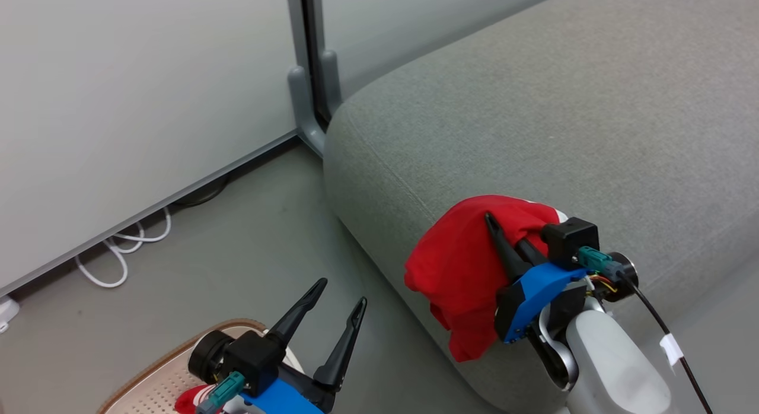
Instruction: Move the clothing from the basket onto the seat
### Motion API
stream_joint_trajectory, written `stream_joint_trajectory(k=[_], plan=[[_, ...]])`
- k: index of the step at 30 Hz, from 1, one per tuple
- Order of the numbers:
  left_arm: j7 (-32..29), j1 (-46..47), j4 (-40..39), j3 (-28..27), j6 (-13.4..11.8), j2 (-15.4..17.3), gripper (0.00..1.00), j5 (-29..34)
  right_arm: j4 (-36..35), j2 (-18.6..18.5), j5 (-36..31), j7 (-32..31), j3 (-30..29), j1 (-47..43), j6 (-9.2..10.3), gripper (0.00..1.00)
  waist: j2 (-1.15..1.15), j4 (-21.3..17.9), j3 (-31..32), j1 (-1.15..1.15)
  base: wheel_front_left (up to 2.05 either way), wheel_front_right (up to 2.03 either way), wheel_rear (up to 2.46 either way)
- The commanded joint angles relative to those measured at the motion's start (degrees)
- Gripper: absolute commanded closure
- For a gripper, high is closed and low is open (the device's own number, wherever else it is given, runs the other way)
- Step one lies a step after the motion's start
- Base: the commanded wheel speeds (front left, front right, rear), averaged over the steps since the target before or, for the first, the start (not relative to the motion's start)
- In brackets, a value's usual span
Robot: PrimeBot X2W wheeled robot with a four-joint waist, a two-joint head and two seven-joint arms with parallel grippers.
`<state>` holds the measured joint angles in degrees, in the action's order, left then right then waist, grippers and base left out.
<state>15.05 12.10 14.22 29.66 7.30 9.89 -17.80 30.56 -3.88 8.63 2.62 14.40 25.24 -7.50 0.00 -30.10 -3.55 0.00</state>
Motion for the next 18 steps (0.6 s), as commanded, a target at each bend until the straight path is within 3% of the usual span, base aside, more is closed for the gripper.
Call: stream_joint_trajectory(k=[1, 10, 18], plan=[[0.2, 0.8, 0.2, 0.0, 0.2, 0.3, 0.0, 0.3, -0.4, -0.1, -0.3, 0.5, -0.3, -0.8, 0.02, 1.0, 0.0, -1.0, -0.8, 0.0, 0.0, 0.0, 0.0], [0.2, 2.7, 1.0, 1.2, 0.2, 1.3, 0.0, -0.4, -0.6, -0.5, 0.2, -0.4, -2.4, 1.5, 0.02, 1.0, 0.0, -1.3, -3.6, 0.0, 0.0, 0.0, 0.0], [-0.9, 8.8, -0.1, 4.1, 0.2, 3.1, 0.0, 0.3, 2.3, -5.8, 3.8, -1.7, -8.7, 13.9, 0.03, 1.0, 0.0, 3.1, -13.1, 0.0, 0.0, 0.0, 0.0]])
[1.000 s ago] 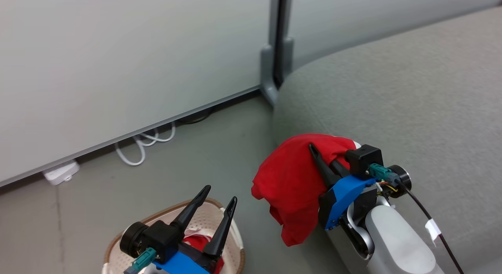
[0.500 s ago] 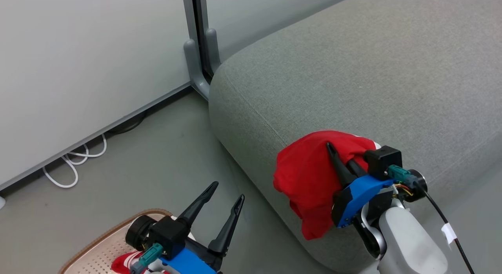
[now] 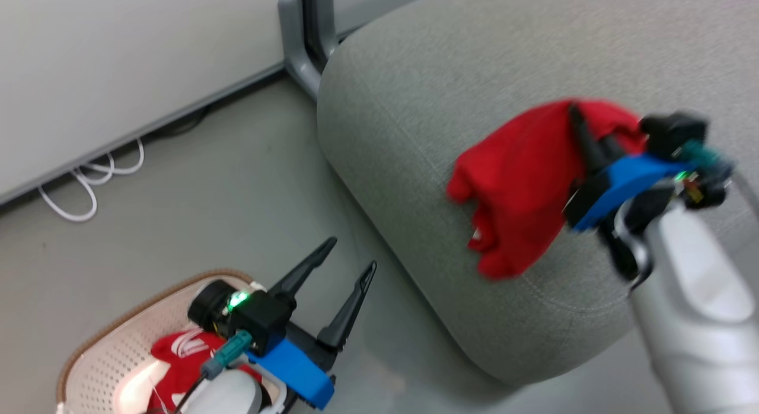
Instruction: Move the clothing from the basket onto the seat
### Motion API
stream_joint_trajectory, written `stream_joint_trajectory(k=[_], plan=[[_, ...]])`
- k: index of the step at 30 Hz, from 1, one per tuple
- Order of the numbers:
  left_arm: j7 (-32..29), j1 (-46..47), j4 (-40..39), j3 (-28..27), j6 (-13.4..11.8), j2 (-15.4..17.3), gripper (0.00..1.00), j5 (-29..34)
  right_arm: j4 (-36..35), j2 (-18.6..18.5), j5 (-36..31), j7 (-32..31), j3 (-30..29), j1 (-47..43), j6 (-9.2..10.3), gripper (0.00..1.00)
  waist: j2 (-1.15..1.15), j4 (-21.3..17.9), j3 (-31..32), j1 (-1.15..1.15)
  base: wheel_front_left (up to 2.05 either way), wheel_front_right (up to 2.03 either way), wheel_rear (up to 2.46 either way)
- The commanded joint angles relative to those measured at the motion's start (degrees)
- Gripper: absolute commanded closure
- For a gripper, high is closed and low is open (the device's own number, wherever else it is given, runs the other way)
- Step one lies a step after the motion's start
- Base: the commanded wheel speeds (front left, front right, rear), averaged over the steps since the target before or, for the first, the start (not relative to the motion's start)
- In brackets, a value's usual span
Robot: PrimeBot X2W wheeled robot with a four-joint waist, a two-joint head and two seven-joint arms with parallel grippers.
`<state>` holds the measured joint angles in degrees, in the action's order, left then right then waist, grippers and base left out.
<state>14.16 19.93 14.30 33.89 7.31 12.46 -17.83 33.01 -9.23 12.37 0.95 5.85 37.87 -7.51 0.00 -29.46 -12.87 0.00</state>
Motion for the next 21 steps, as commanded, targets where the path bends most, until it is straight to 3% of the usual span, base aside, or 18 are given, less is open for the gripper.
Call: stream_joint_trajectory(k=[1, 7, 11, 15, 21], plan=[[-0.5, 2.1, -0.7, 0.4, 0.2, 1.0, 0.0, 0.5, 0.7, -1.5, 0.9, 0.1, -1.4, 3.3, 0.04, 1.0, 0.0, 3.1, -5.4, 0.0, 0.0, 0.0, 0.0], [-3.0, 8.6, -4.4, 2.9, 0.2, 3.8, 0.0, 1.5, 6.9, -7.7, 4.6, 2.4, -12.2, 14.9, 0.03, 1.0, 0.0, 7.5, -15.1, 0.0, 0.0, 0.0, 0.0], [-4.6, 13.0, -6.8, 6.0, 0.2, 5.5, 0.0, 2.1, 10.7, -12.5, 3.4, 5.3, -19.0, 19.0, 0.02, 1.0, 0.0, 11.2, -20.7, 0.0, 0.0, 0.0, 0.0], [-4.9, 16.6, -8.6, 6.4, 0.2, 7.0, 0.0, 2.3, 14.1, -13.4, 1.4, 7.7, -22.4, 20.7, 0.03, 1.0, 0.0, 13.2, -24.9, 0.0, 0.0, 0.0, 0.0], [-5.8, 19.0, -10.4, 5.9, -0.4, 7.5, 0.0, 2.5, 19.6, -11.6, -1.1, 11.2, -24.2, 20.3, 0.03, 1.0, 0.0, 14.3, -28.0, 0.0, 0.0, 0.0, 0.0]])
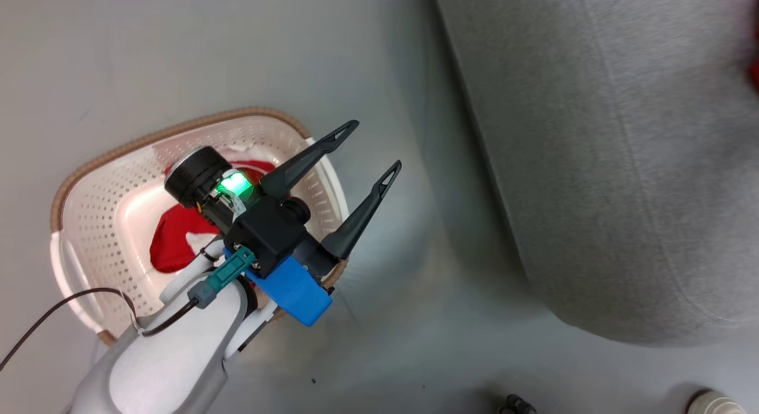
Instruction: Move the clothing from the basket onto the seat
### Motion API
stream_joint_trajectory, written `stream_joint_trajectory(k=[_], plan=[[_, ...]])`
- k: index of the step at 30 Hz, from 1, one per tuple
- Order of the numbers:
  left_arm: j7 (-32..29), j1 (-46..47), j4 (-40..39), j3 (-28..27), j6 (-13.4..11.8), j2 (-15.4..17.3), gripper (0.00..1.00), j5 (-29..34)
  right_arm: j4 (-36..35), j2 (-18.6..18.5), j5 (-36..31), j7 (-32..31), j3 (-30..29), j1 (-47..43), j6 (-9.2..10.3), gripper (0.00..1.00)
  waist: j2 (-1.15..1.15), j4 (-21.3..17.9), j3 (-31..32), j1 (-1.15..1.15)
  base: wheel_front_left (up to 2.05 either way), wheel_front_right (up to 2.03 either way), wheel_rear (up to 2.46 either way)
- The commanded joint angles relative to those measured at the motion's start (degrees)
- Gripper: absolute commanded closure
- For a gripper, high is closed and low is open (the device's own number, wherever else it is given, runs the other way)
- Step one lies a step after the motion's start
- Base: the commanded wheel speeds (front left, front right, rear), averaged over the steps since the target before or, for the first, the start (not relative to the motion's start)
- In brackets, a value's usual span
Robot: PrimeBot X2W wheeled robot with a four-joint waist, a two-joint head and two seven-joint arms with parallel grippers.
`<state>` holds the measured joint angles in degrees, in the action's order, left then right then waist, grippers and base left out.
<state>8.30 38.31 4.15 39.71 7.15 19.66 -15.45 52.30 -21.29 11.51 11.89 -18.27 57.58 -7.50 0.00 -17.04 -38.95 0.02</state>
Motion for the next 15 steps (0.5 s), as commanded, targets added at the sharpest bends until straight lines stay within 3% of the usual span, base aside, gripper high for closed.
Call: stream_joint_trajectory(k=[1, 4, 5, 7, 8, 15], plan=[[0.2, 0.7, -0.4, 0.0, -0.4, 0.3, 0.0, 0.1, 1.2, 0.4, -0.6, 0.7, -0.2, 0.6, 0.02, 1.0, 0.0, 2.0, -2.0, -0.02, 0.0, 0.0, 0.0], [0.8, 0.3, -0.2, 0.1, -0.4, 0.1, 0.0, -0.2, 2.9, 0.4, -1.2, 1.4, -0.5, 0.5, 0.03, 1.0, 0.0, 2.4, -1.7, -0.02, 0.0, 0.0, 0.0], [1.2, -0.1, 0.1, 0.1, -0.4, -0.1, 0.0, -0.4, 3.6, 0.2, -1.6, 1.7, -0.4, 0.3, 0.02, 0.92, 0.0, 2.5, -1.4, -0.02, 0.0, 0.0, 0.0], [1.9, -0.9, 0.7, 0.3, -0.5, -0.4, 0.0, -0.7, 4.4, 0.1, -2.1, 2.3, 0.2, -0.2, 0.02, 0.27, 0.0, 2.9, -0.6, -0.02, 0.0, 0.0, 0.0], [2.2, -1.1, 1.2, 0.4, -0.5, -0.5, 0.0, -1.0, 4.9, 0.0, -2.4, 2.4, 0.4, -0.5, 0.02, 0.0, 0.0, 3.0, 0.0, -0.02, 0.0, 0.0, 0.0], [5.0, -3.6, 5.7, 0.7, -0.5, -2.4, 0.0, -2.9, 7.0, -1.0, -3.6, 3.0, 3.1, -4.3, 0.03, 0.0, 0.0, 3.8, 6.2, -0.02, 0.0, 0.0, 0.0]])
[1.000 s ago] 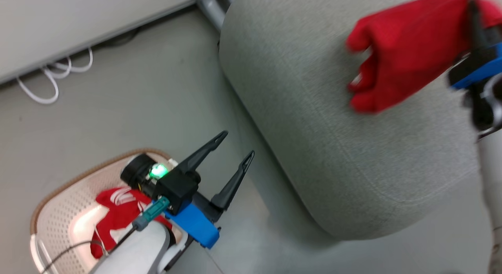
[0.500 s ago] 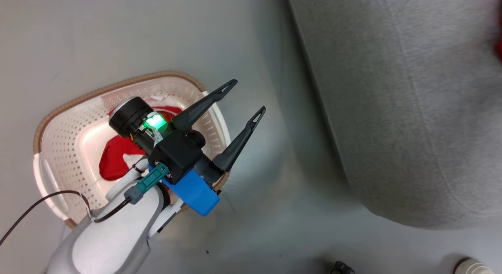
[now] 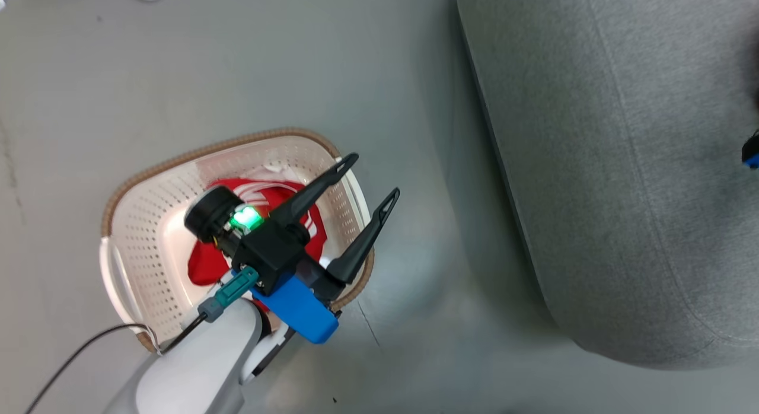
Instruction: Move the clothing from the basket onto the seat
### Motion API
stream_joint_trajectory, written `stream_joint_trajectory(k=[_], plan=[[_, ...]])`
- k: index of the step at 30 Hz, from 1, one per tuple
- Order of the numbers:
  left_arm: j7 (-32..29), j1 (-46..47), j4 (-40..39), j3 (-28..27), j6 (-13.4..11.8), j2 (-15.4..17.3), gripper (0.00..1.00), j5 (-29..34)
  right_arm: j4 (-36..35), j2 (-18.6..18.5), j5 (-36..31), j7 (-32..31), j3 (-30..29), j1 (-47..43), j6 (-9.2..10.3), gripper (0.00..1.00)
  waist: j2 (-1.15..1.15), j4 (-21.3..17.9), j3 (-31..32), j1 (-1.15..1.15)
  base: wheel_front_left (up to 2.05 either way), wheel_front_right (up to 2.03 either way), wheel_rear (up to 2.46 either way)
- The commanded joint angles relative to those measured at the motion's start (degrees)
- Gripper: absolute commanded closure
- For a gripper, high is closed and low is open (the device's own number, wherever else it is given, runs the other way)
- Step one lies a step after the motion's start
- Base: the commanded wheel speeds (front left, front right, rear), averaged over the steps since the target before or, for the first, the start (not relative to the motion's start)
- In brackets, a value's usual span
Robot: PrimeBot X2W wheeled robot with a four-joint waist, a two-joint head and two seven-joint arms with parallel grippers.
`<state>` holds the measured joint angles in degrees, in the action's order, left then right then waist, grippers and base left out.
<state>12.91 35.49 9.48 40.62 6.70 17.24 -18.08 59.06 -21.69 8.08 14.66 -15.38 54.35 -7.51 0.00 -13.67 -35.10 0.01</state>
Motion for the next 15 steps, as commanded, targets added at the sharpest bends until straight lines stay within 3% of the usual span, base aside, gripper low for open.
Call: stream_joint_trajectory(k=[1, 8, 15], plan=[[0.8, -1.3, 1.2, -0.2, -0.1, -0.4, 0.0, -0.6, 0.3, -0.7, -0.4, 0.3, 0.8, -2.0, 0.04, 0.0, 0.0, 0.7, 3.7, -0.01, 0.0, 0.0, 0.0], [2.3, -6.4, 7.2, -1.3, 0.0, -3.3, 0.0, -3.3, -2.4, -1.2, 0.4, 0.5, 5.1, -9.7, 0.03, 0.0, 0.0, 2.2, 13.6, -0.01, 0.0, 0.0, 0.0], [2.3, -13.1, 9.4, -6.6, 0.0, -5.8, 0.0, -4.3, -11.8, 1.2, 0.1, 0.5, 8.2, -19.7, 0.03, 0.0, 0.0, 3.9, 21.8, -0.01, 0.0, 0.0, 0.0]])
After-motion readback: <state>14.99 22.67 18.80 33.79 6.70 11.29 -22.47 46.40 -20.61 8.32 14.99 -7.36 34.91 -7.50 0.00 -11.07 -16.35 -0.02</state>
